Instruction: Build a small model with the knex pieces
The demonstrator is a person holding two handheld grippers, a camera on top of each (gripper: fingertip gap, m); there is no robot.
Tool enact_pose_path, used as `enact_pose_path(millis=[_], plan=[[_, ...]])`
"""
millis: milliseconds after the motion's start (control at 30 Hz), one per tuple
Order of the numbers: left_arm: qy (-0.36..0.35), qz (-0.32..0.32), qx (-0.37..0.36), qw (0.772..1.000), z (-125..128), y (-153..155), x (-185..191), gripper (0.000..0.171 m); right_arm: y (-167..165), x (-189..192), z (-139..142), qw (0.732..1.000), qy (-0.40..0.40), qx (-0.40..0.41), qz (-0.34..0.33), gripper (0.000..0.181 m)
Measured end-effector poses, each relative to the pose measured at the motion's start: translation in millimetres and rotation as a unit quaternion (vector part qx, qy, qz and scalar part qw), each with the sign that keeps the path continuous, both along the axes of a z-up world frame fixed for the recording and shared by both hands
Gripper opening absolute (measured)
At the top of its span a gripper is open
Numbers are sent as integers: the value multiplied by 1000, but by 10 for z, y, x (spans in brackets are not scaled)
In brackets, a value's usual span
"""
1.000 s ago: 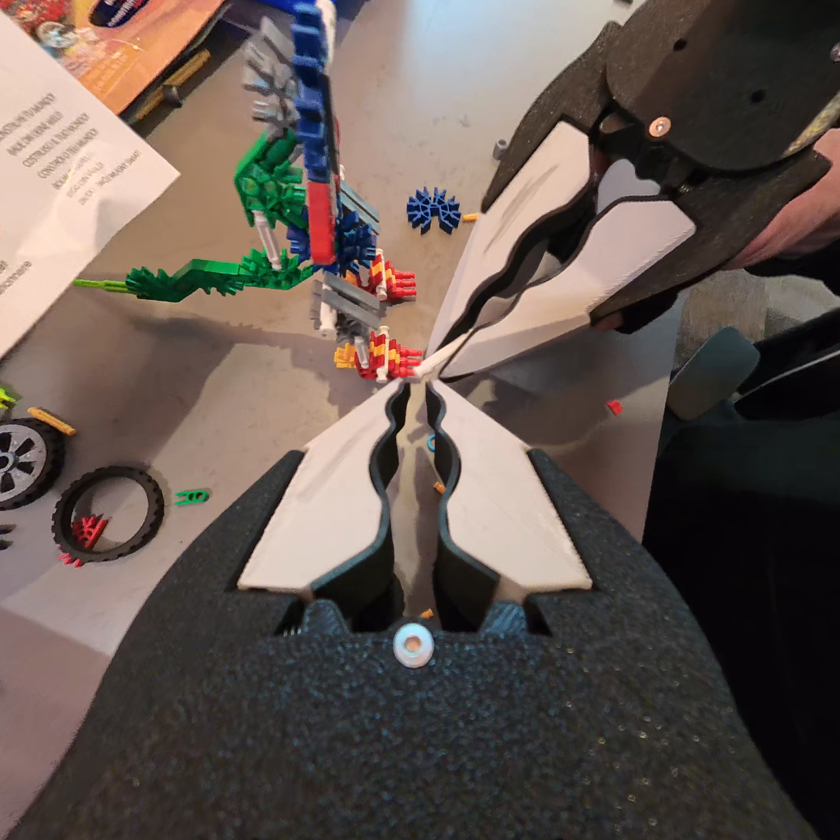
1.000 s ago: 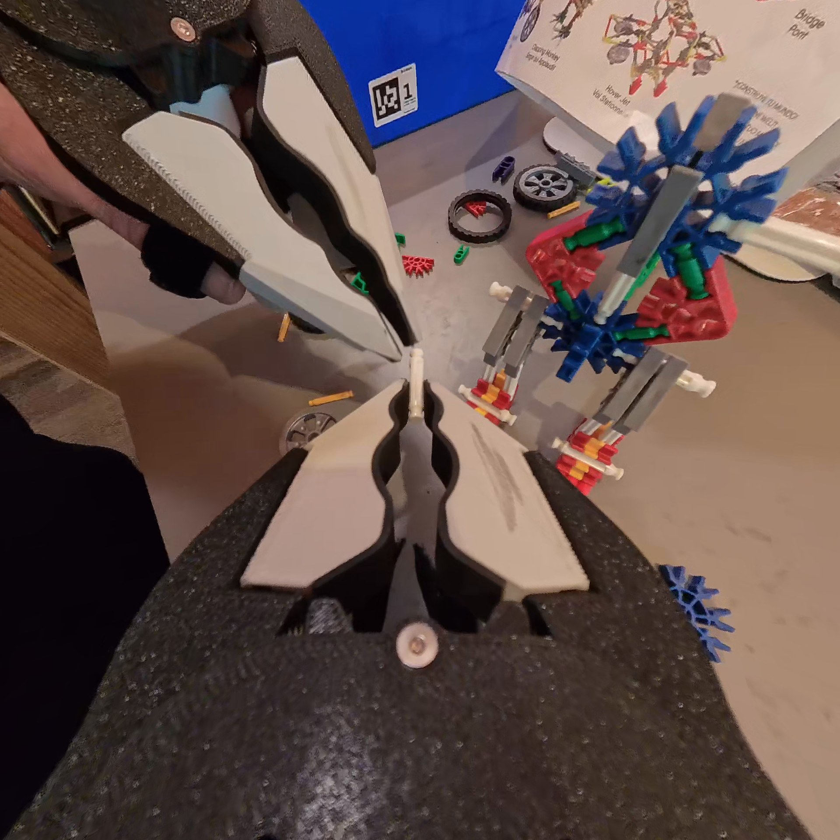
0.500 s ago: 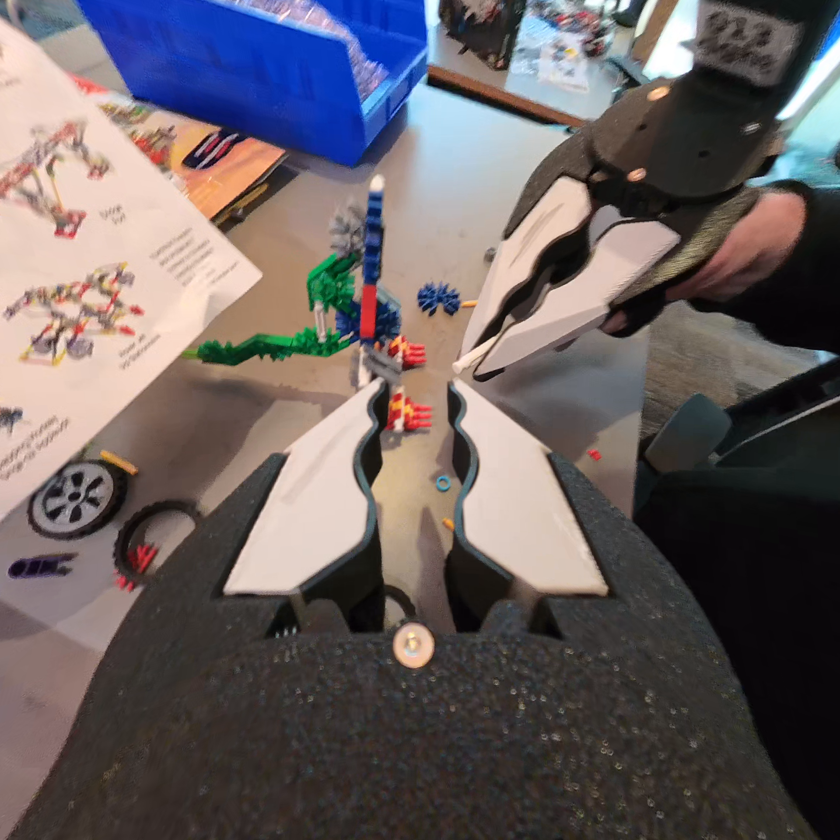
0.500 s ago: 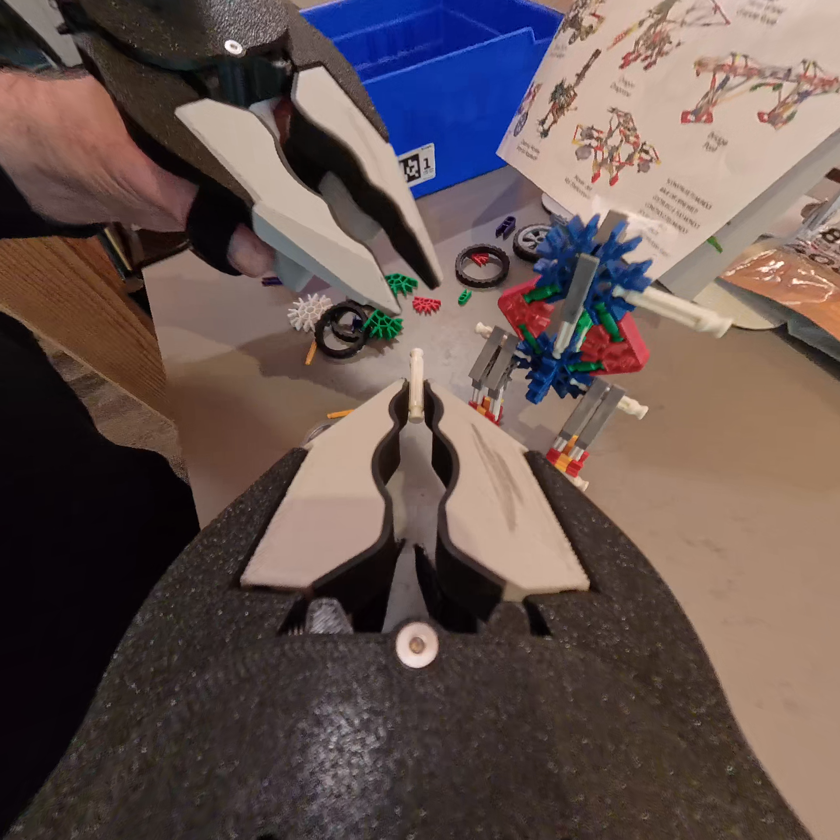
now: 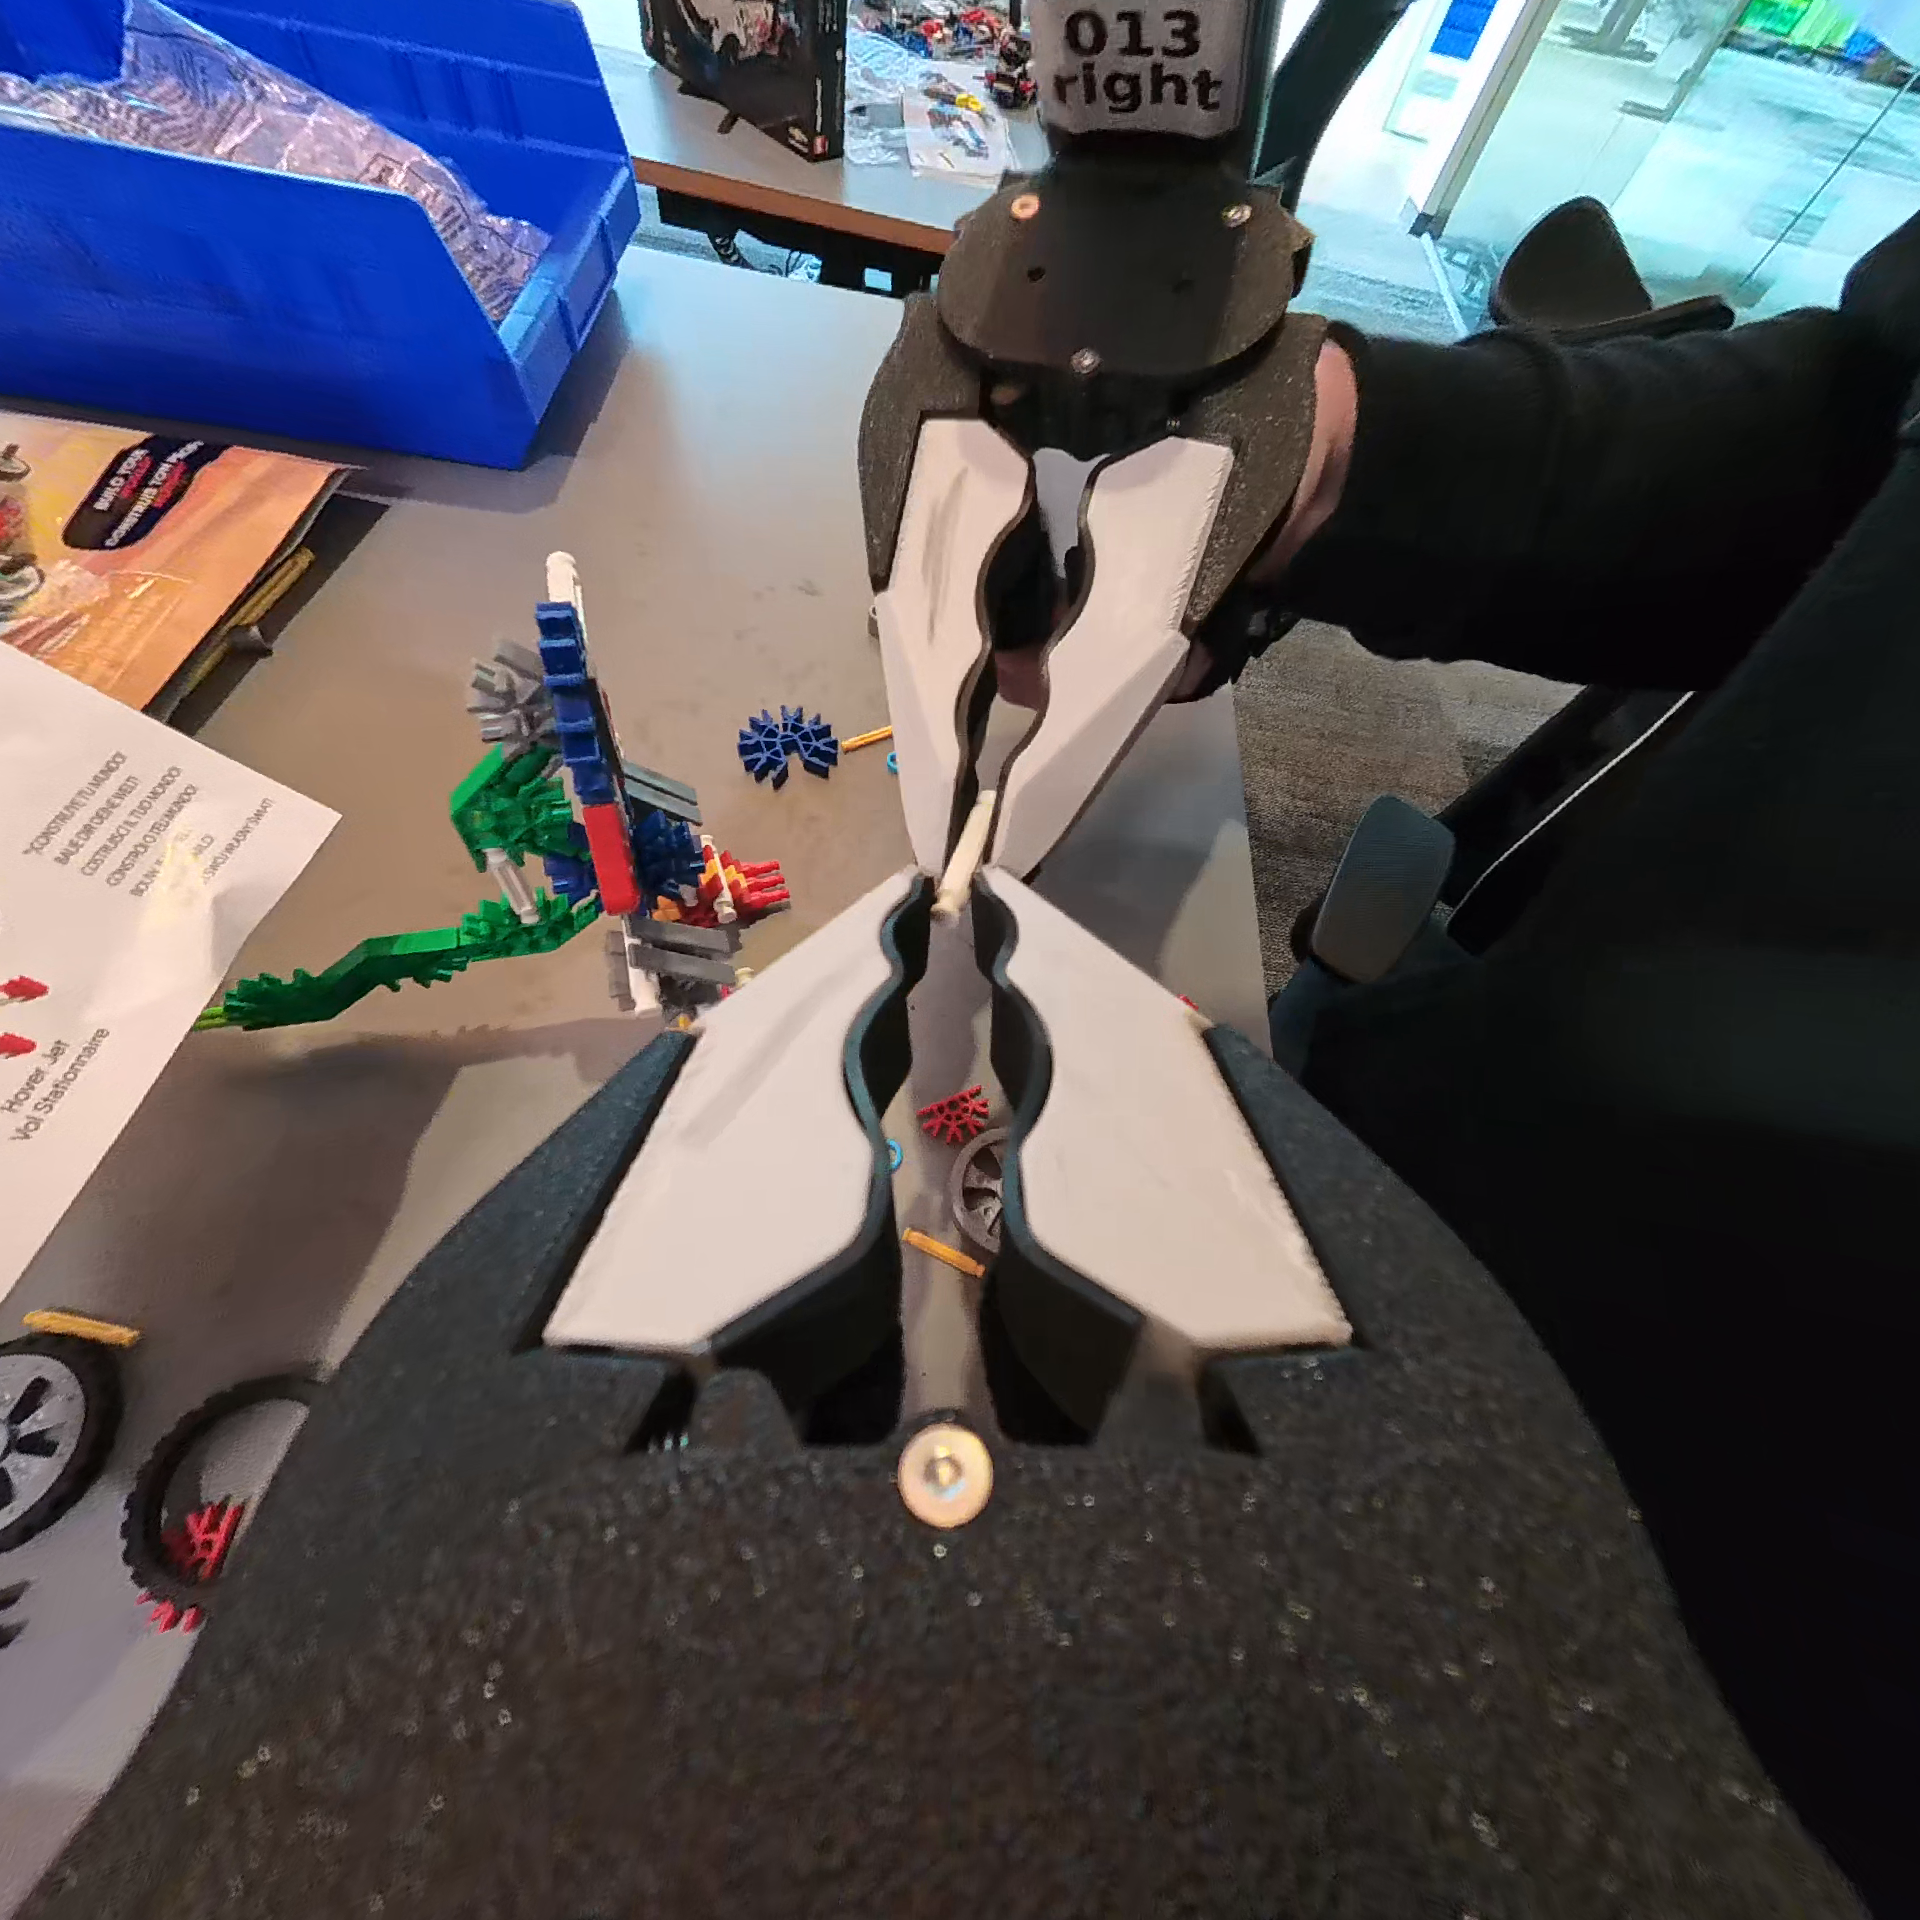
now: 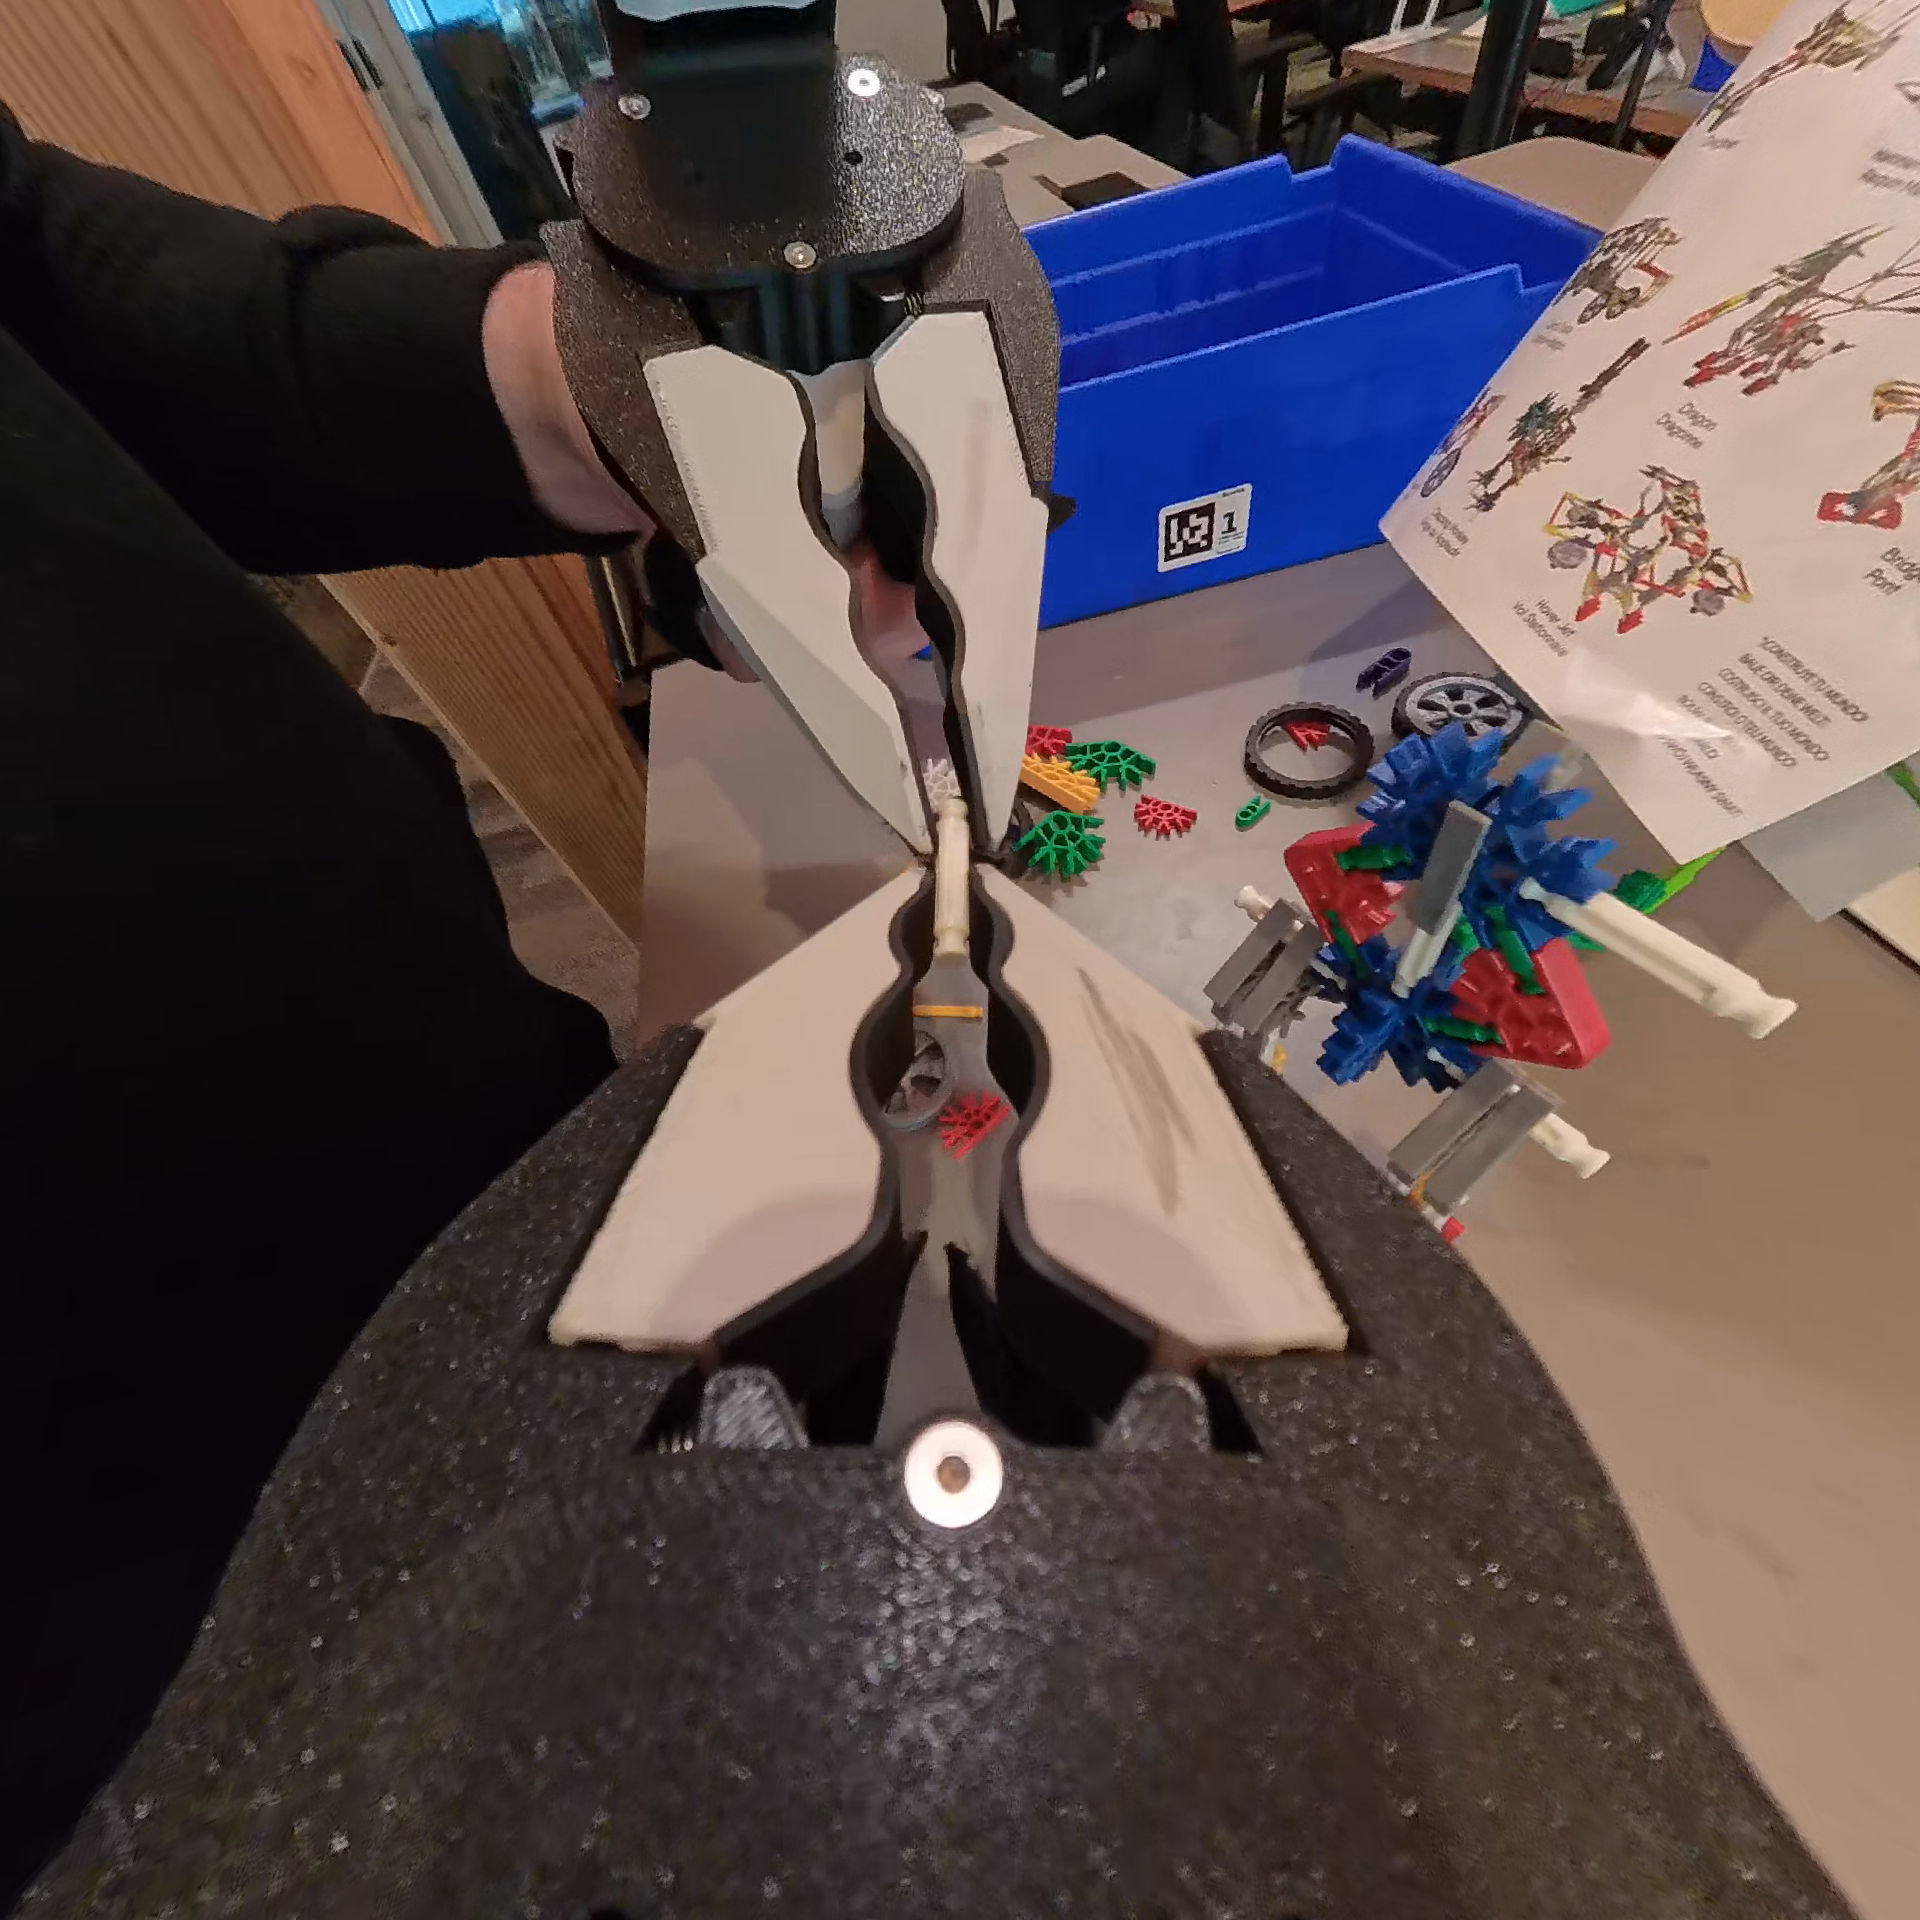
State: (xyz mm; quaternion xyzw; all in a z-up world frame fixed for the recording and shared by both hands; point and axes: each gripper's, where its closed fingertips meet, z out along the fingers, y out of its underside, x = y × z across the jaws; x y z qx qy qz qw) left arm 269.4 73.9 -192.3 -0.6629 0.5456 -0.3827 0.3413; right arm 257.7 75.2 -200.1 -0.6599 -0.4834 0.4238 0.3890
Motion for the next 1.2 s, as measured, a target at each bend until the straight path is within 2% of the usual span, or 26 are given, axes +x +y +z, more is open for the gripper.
enact_pose_path(millis=[167,267,333,400,567,767,967,1067,1200], plan=[[-22,19,-9,1000,84,66,17,6,58,14,77,999,35,-14,-16,5],[-24,26,-17,999,103,101,2,23,103,48,131,998,53,-22,-24,5],[-13,15,-16,1000,86,79,1,19,96,64,170,997,66,-31,-17,5],[-19,6,-11,1000,120,53,32,9,83,66,192,997,71,-36,-8,5],[-34,6,-25,999,138,52,46,10,70,78,207,997,71,-41,7,5],[-78,-8,-98,992,207,-32,57,5,-26,42,191,998,51,-17,39,5],[-83,9,-107,991,184,-21,50,5,-18,39,177,998,47,-13,36,5],[-79,10,-110,991,180,-8,23,10,13,55,219,998,57,-12,29,5],[-80,5,-109,991,198,-20,35,6,0,41,219,998,52,-8,32,5]])
